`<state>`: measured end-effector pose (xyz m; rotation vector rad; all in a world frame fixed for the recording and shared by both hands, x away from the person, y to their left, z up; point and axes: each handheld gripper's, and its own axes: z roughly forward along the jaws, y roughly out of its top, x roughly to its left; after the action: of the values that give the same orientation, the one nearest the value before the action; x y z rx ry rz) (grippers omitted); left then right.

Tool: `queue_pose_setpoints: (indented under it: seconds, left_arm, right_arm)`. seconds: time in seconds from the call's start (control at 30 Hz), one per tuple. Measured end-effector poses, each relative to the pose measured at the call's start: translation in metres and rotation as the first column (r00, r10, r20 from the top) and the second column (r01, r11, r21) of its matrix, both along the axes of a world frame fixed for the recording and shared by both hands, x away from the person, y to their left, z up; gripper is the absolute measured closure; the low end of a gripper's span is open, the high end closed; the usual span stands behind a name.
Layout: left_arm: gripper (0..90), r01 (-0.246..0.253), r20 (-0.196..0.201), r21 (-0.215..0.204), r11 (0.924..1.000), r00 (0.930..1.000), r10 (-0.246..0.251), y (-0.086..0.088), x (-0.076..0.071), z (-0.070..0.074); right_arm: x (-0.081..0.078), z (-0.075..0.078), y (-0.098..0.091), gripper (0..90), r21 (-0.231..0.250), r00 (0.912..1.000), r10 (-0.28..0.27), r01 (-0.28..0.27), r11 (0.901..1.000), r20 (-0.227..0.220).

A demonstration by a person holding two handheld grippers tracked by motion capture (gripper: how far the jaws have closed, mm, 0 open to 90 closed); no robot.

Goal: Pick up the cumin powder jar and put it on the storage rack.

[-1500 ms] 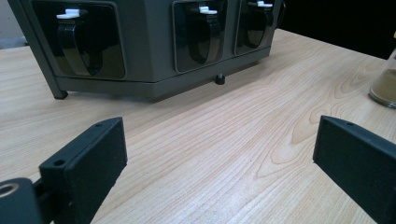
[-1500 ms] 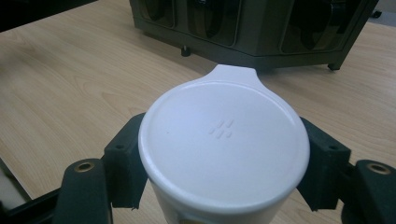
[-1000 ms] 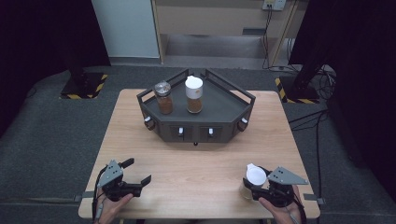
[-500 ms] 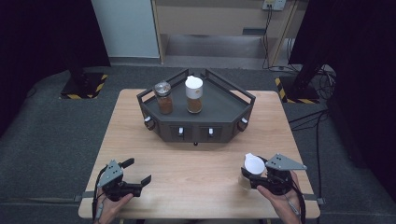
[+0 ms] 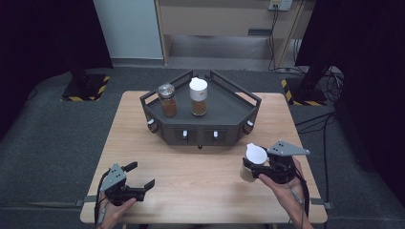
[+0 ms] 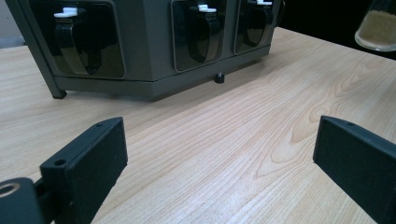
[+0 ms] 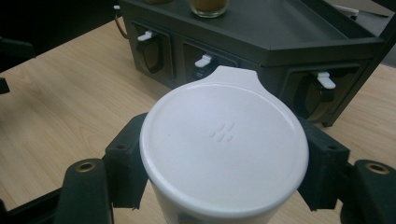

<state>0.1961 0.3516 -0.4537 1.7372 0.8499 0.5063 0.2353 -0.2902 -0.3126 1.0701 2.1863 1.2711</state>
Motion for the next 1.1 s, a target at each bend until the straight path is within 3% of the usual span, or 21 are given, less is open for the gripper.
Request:
queue_pose_setpoints:
  seconds: [0.27, 0.57, 1.1]
  left_arm:
    - [2.0, 0.002, -0.002, -0.001, 1.0000, 1.0000, -0.002, 0.000, 0.000, 0.000]
    - [2.0, 0.004, -0.004, 0.000, 1.0000, 1.0000, -0.004, 0.000, 0.001, 0.000]
    - [2.0, 0.008, -0.004, 0.004, 1.0000, 1.0000, -0.008, 0.000, 0.001, 0.000]
  right_arm:
    - [0.019, 0.019, 0.010, 30.8, -0.026, 0.9999, 0.015, -0.015, 0.9995, -0.003]
    - [0.034, 0.042, 0.022, 30.8, -0.024, 0.9998, 0.018, -0.018, 0.9995, 0.002]
    - [0.066, 0.082, 0.052, 30.8, -0.028, 0.9982, 0.033, -0.032, 0.9991, 0.050]
